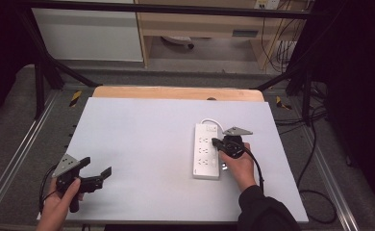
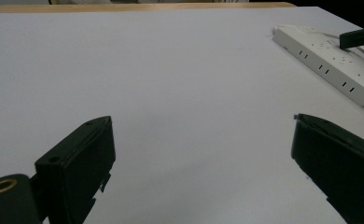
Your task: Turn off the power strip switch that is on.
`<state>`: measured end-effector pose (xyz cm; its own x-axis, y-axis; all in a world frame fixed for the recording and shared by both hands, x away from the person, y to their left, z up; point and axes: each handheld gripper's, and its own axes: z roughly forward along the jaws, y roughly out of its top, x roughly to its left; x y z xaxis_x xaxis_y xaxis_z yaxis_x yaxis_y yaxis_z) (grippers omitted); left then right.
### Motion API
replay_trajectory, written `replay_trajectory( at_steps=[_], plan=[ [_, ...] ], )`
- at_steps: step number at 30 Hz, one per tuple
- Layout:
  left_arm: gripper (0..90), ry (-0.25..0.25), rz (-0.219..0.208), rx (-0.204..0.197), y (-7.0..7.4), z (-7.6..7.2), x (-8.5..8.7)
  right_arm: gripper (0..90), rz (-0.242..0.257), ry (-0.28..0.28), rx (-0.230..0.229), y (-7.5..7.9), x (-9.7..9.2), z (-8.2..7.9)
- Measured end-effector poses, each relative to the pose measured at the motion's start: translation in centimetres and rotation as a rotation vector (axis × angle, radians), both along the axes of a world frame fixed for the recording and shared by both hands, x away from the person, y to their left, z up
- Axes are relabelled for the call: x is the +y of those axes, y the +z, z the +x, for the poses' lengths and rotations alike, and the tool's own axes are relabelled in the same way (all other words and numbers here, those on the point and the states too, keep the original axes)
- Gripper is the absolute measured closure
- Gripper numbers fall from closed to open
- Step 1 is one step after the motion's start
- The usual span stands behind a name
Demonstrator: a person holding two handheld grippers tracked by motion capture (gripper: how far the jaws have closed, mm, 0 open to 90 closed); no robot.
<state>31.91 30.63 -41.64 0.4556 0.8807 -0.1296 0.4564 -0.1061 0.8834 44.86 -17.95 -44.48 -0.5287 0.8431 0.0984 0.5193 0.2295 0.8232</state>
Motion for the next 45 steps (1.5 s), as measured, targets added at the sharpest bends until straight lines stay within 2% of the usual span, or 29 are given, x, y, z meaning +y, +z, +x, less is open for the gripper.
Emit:
replay_trajectory(
  at_steps=[15, 33, 38, 41, 42, 43, 44, 45],
  plan=[
    [6.1, -0.002, 0.0, 0.001, 0.0, 0.0, 0.0, 90.0, -0.016, 0.0, -0.004, 0.2, 0.2, 0.3],
    [6.1, -0.002, 0.002, 0.001, 0.0, 0.0, 0.0, 89.7, 0.011, 0.003, -0.027, 0.7, 0.3, 0.3],
    [6.1, -0.002, 0.001, 0.001, 0.0, 0.0, 0.0, 83.8, 0.027, 0.001, -0.027, 0.9, 0.1, 0.4],
    [6.1, -0.001, 0.002, 0.001, 0.0, 0.0, 0.0, 70.2, 0.05, -0.014, -0.026, 1.1, 0.0, 0.4],
    [6.1, -0.001, 0.002, 0.0, 0.0, 0.0, 0.0, 70.2, 0.05, -0.014, -0.026, 1.1, 0.0, 0.4],
    [6.1, -0.001, 0.002, 0.001, 0.0, 0.0, 0.0, 64.7, 0.056, -0.018, -0.025, 1.1, 0.0, 0.4],
    [6.1, -0.001, 0.002, 0.001, 0.0, 0.0, 0.0, 55.4, 0.067, -0.031, -0.019, 1.3, -0.1, 0.5],
    [6.1, -0.001, 0.002, 0.001, 0.0, 0.0, 0.0, 51.7, 0.065, -0.035, -0.019, 1.3, -0.1, 0.5]
  ],
)
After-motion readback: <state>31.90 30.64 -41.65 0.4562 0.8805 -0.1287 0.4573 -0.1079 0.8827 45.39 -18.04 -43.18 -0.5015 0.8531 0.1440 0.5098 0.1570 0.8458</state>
